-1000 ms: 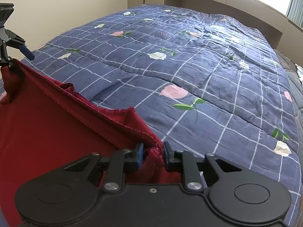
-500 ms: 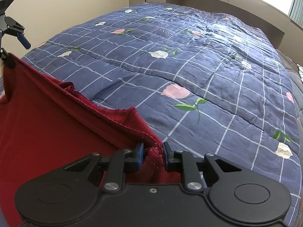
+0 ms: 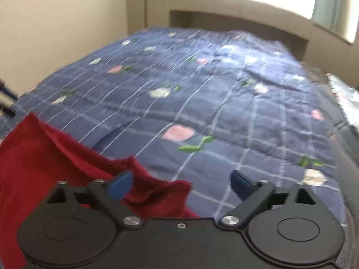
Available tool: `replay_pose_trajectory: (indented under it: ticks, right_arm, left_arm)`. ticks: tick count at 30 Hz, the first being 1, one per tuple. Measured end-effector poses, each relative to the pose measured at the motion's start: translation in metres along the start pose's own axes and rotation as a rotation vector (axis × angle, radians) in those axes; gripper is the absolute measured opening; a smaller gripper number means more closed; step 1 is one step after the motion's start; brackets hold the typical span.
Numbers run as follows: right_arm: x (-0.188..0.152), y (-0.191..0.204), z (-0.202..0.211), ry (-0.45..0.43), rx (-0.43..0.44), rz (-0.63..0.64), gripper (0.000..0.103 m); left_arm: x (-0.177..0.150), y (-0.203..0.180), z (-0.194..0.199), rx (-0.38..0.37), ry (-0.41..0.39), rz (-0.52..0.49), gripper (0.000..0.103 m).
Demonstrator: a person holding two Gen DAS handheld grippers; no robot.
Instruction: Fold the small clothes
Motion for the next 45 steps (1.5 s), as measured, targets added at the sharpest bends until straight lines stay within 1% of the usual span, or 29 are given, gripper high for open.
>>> replay_pose_trajectory:
  ticks: [2, 4, 6, 7, 8, 10, 12, 15, 17, 19, 21, 22, 24, 26, 30, 33, 34, 35, 37, 38, 39, 42, 44, 45]
  right_arm:
    - [-0.001, -0.002, 0.009, -0.035, -0.023, 0.01, 0.101]
    - [-0.006, 0.002, 0.016, -0.047, 0.013, 0.03, 0.102]
    - [-0.017, 0.011, 0.016, -0.029, 0.063, 0.064, 0.102]
    - [-0.023, 0.016, 0.013, -0.012, 0.068, 0.092, 0.102]
    - [-0.029, 0.021, 0.009, 0.009, 0.059, 0.124, 0.102]
    - [-0.039, 0.031, -0.004, 0.043, 0.009, 0.201, 0.102]
    - [-0.042, 0.031, -0.012, 0.024, -0.031, 0.224, 0.102]
    - [-0.034, 0.017, -0.02, -0.038, -0.087, 0.152, 0.102]
    - [-0.028, 0.003, -0.023, -0.073, -0.138, 0.09, 0.102]
    - [-0.023, -0.016, -0.024, -0.105, -0.207, 0.013, 0.102]
    - [-0.022, -0.036, -0.026, -0.108, -0.267, -0.065, 0.1]
    - [-0.023, -0.042, -0.024, -0.11, -0.278, -0.092, 0.1]
    - [-0.028, -0.05, -0.013, -0.124, -0.271, -0.139, 0.1]
    - [-0.035, -0.048, 0.002, -0.144, -0.243, -0.164, 0.1]
    - [-0.059, -0.026, 0.035, -0.16, -0.176, -0.151, 0.102]
    - [-0.08, -0.005, 0.05, -0.14, -0.156, -0.11, 0.102]
    - [-0.089, 0.002, 0.052, -0.128, -0.167, -0.088, 0.102]
    - [-0.096, 0.007, 0.052, -0.113, -0.19, -0.063, 0.102]
    - [-0.113, 0.014, 0.048, -0.077, -0.263, -0.01, 0.102]
    - [-0.121, 0.015, 0.047, -0.076, -0.291, 0.002, 0.102]
    - [-0.125, 0.016, 0.049, -0.094, -0.296, -0.004, 0.102]
    - [-0.129, 0.016, 0.057, -0.112, -0.344, -0.065, 0.102]
    - [-0.13, 0.019, 0.065, -0.114, -0.374, -0.083, 0.102]
    - [-0.133, 0.021, 0.071, -0.123, -0.368, -0.092, 0.102]
  left_arm:
    - [-0.007, -0.018, -0.002, 0.004, -0.043, -0.002, 0.102]
    - [-0.013, -0.034, -0.006, 0.006, -0.081, -0.009, 0.102]
    - [-0.016, -0.047, -0.012, 0.025, -0.104, -0.019, 0.102]
    - [-0.017, -0.052, -0.017, 0.046, -0.108, -0.025, 0.103]
    - [-0.017, -0.056, -0.022, 0.072, -0.109, -0.024, 0.102]
    - [-0.016, -0.06, -0.031, 0.115, -0.11, 0.006, 0.103]
    - [-0.014, -0.057, -0.037, 0.139, -0.115, 0.055, 0.103]
    - [-0.011, -0.047, -0.046, 0.154, -0.116, 0.155, 0.103]
    - [-0.011, -0.039, -0.052, 0.135, -0.107, 0.229, 0.103]
    - [-0.013, -0.03, -0.059, 0.099, -0.093, 0.308, 0.103]
    - [-0.016, -0.024, -0.06, 0.075, -0.098, 0.354, 0.103]
    - [-0.017, -0.021, -0.059, 0.072, -0.102, 0.365, 0.103]
    - [-0.019, -0.018, -0.054, 0.075, -0.098, 0.386, 0.103]
    - [-0.022, -0.014, -0.047, 0.077, -0.096, 0.415, 0.103]
    - [-0.035, -0.007, -0.031, 0.073, -0.095, 0.472, 0.103]
    - [-0.051, -0.009, -0.016, 0.108, -0.116, 0.484, 0.103]
    - [-0.058, -0.01, -0.013, 0.139, -0.123, 0.474, 0.103]
    - [-0.065, -0.013, -0.01, 0.185, -0.132, 0.456, 0.103]
    - [-0.076, -0.017, -0.008, 0.259, -0.146, 0.414, 0.103]
    - [-0.08, -0.02, -0.006, 0.29, -0.152, 0.392, 0.103]
    - [-0.085, -0.022, -0.004, 0.319, -0.165, 0.373, 0.103]
    - [-0.092, -0.026, 0.011, 0.352, -0.208, 0.376, 0.103]
    - [-0.096, -0.029, 0.025, 0.348, -0.223, 0.403, 0.103]
    - [-0.099, -0.031, 0.033, 0.339, -0.234, 0.417, 0.103]
Point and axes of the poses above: each gripper's, at about its wrist camera, not at the fingertips, and z roughly against the way its jaws point, y to its left, x to its top, the point moved 4 cm from there along -z, roughly the way its jaws point, and after that the axes turned 9 degrees about x, right-handed, at the moved point
